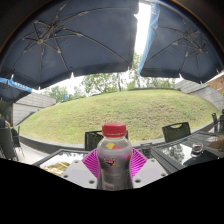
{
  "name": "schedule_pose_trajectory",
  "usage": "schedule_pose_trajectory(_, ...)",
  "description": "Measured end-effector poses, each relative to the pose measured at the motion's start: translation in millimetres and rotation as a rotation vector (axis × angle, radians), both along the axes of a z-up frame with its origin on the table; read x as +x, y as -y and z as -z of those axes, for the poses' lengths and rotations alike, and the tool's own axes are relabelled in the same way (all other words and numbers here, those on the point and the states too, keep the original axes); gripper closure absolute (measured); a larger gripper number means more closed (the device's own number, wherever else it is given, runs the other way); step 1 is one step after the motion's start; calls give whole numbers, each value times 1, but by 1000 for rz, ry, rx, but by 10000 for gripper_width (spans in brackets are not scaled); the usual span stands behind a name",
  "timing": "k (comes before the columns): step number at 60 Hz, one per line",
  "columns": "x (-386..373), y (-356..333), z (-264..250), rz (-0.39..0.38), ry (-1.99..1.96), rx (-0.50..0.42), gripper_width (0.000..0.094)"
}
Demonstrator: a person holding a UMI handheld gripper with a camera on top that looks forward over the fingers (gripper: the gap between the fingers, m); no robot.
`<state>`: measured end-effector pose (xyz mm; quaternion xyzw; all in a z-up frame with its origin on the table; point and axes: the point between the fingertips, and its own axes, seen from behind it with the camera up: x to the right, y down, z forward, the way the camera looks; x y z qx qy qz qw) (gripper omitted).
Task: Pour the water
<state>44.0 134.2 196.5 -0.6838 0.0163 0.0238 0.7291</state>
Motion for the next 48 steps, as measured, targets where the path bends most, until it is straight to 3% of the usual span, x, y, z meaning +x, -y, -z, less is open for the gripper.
schedule_pose_trajectory(7,7,-13,62,-13,47,-99,596)
schedule_pose_trajectory(14,-7,-15,92,-79,123,-160,594)
schedule_pose_trajectory(25,11,-19,84,-61,34,-130,575)
schedule_pose_trajectory(33,14,-19,91,-75,37,-173,378)
schedule_pose_trajectory(38,21,-7,97,-57,10,-250,83)
schedule_pose_trajectory(48,19,54,89,-64,65,-264,105)
